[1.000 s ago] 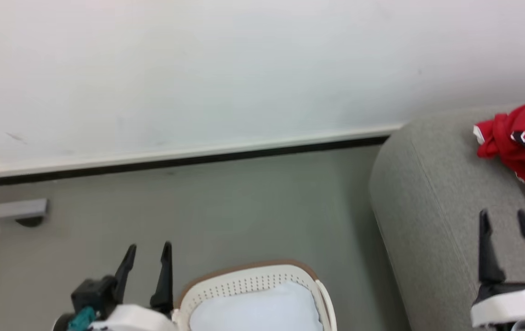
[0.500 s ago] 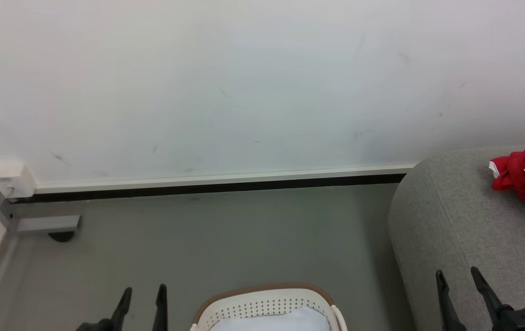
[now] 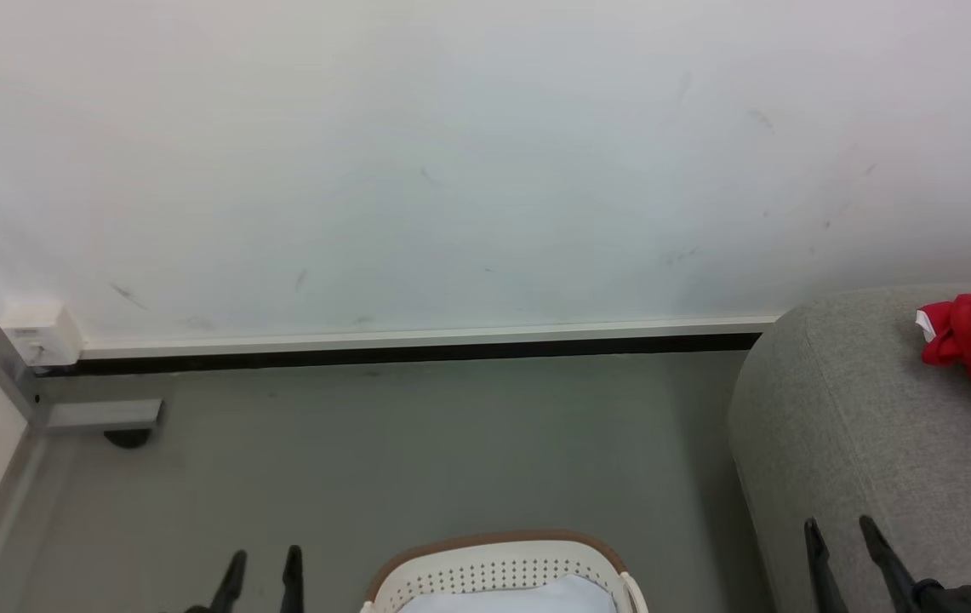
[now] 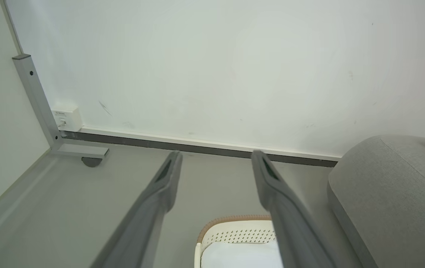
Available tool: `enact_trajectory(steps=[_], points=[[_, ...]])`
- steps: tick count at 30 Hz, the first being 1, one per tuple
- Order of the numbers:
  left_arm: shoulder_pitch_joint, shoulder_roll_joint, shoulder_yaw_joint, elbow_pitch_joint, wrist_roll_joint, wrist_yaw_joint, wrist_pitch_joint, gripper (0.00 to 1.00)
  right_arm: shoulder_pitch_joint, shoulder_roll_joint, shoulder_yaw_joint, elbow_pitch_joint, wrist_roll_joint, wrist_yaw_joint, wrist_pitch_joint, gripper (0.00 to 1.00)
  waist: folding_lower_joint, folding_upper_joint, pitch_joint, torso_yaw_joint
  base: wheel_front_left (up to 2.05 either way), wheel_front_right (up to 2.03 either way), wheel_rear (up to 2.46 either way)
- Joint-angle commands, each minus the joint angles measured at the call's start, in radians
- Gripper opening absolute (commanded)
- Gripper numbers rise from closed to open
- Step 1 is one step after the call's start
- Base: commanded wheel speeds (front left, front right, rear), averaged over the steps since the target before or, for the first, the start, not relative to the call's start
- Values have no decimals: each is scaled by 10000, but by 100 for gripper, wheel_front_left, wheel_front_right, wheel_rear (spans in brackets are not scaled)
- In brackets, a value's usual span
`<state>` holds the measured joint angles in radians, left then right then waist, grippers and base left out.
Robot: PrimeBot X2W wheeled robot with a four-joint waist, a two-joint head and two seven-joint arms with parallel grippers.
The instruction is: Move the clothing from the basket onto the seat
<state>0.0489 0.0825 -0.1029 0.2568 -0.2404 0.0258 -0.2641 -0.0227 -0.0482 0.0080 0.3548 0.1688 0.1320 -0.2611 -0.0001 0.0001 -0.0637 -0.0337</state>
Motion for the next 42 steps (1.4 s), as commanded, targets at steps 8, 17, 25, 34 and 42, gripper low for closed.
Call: enact_trajectory(steps=[8, 17, 25, 34, 42], points=[[-177, -74, 229, 323, -1045, -122, 380, 0, -93, 33, -200, 235, 1080, -1, 420, 0, 1, -1, 24, 16, 0, 0, 0], [-331, -101, 419, 175, -2471, -214, 735, 0, -180, 23, -280, 48, 2588, -3, 760, 0, 1, -1, 63, 38, 0, 0, 0], [-446, -126, 603, -35, -3767, -243, 1062, 0, -278, 13, -372, -97, 3949, -4, 1085, 0, 1, -1, 103, 59, 0, 0, 0], [-583, -150, 810, -215, -5097, -282, 1413, 0, -392, 2, -481, -226, 5336, -6, 1435, 0, 1, -1, 147, 82, 0, 0, 0], [-699, -172, 974, -344, -6153, -333, 1695, 0, -502, -12, -576, -320, 6461, -7, 1716, 0, 1, -1, 186, 103, 0, 0, 0]])
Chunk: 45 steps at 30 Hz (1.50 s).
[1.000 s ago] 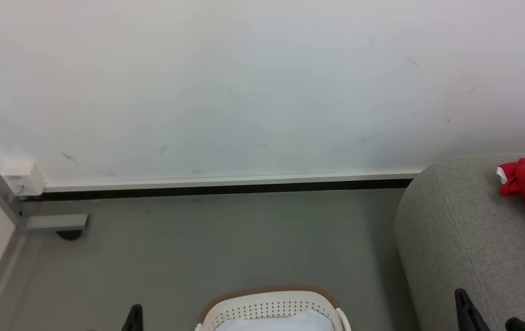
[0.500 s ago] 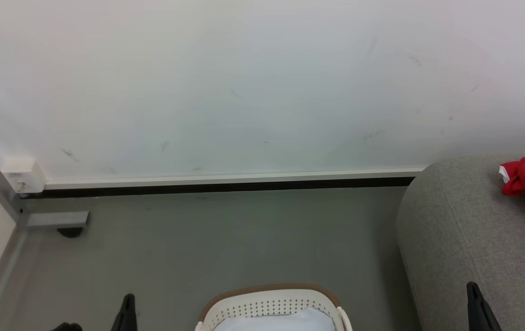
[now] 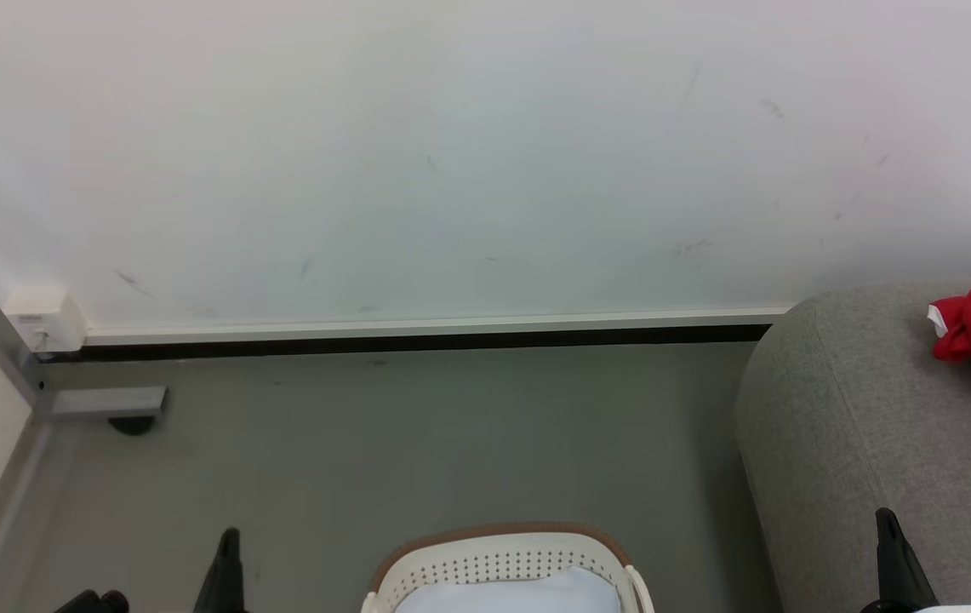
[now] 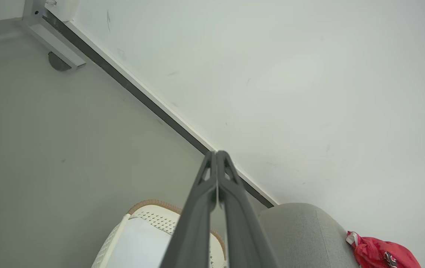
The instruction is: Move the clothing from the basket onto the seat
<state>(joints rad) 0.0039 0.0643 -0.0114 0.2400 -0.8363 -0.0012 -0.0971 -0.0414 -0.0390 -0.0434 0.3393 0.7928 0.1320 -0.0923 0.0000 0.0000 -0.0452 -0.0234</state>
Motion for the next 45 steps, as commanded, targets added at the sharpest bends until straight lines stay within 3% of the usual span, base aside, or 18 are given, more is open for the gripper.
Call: enact_trajectory(steps=[1, 45], points=[[-265, 8, 80, -189, -328, -69, 64, 0, -326, -107, -73, -176, 352, -8, 63, 0, 0, 0, 6, 4, 0, 0, 0], [-789, -72, 831, -620, -4869, -299, 1310, 0, -716, -214, -383, -555, 5210, -15, 1216, 0, 0, 0, 220, 120, 0, 0, 0]])
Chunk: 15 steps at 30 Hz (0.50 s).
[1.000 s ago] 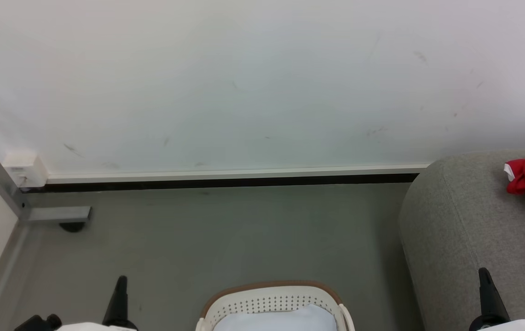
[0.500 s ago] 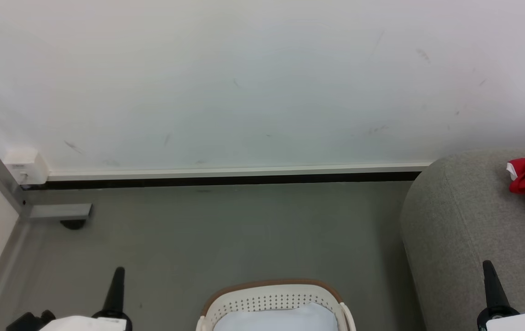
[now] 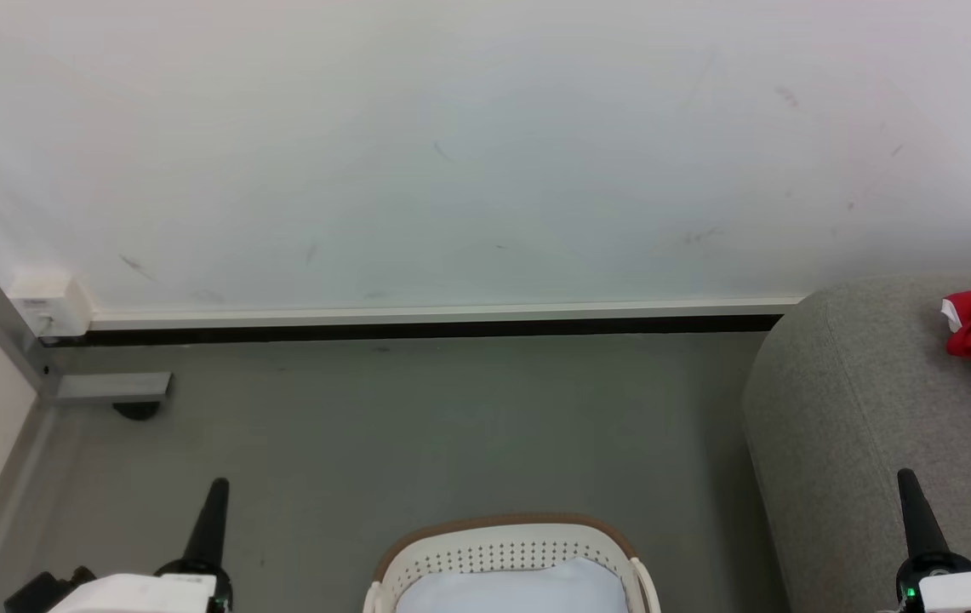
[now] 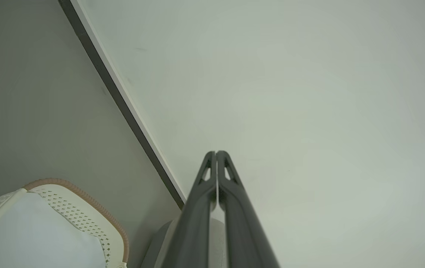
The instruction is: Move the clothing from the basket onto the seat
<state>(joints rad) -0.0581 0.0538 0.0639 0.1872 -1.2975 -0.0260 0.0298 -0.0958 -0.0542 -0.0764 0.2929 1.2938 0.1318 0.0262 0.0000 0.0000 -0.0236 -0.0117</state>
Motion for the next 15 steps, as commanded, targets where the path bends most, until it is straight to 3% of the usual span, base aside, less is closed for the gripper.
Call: enact_trajectory(steps=[1, 15], points=[[-175, 31, 92, -103, -329, -59, 61, 0, -178, -67, -57, -99, 292, -13, 58, 0, 0, 0, 9, 5, 0, 0, 0], [-290, 10, 252, -197, -1374, -112, 353, 0, -290, -122, -94, -198, 1424, -16, 286, 0, 0, 0, 72, 39, 0, 0, 0]])
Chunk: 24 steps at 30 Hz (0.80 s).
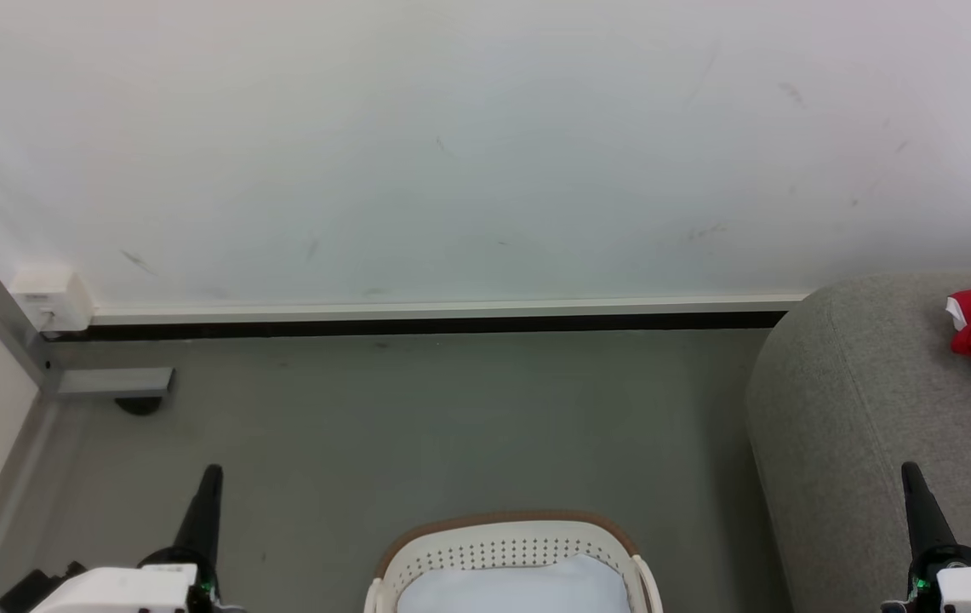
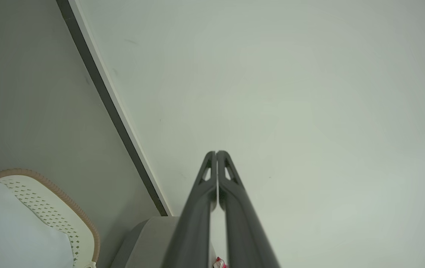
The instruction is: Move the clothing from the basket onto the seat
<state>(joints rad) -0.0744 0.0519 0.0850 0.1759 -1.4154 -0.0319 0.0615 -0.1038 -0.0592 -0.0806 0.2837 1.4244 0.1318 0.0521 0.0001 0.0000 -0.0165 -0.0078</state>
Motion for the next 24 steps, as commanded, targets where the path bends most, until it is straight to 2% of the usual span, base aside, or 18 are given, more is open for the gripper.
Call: enact_trajectory(steps=[1, 2, 24], points=[[-140, 30, 51, -93, -268, -58, 67, 0, -216, -77, -54, -112, 199, -16, 50, 0, -1, 0, 5, 3, 0, 0, 0], [-176, 23, 107, -114, -525, -67, 144, 0, -219, -92, -59, -131, 549, -17, 102, 0, -1, 0, 25, 14, 0, 0, 0], [-336, -11, 341, -237, -2028, -135, 546, 0, -337, -226, -42, -242, 2194, -21, 401, 0, -1, 0, 131, 72, 0, 0, 0]])
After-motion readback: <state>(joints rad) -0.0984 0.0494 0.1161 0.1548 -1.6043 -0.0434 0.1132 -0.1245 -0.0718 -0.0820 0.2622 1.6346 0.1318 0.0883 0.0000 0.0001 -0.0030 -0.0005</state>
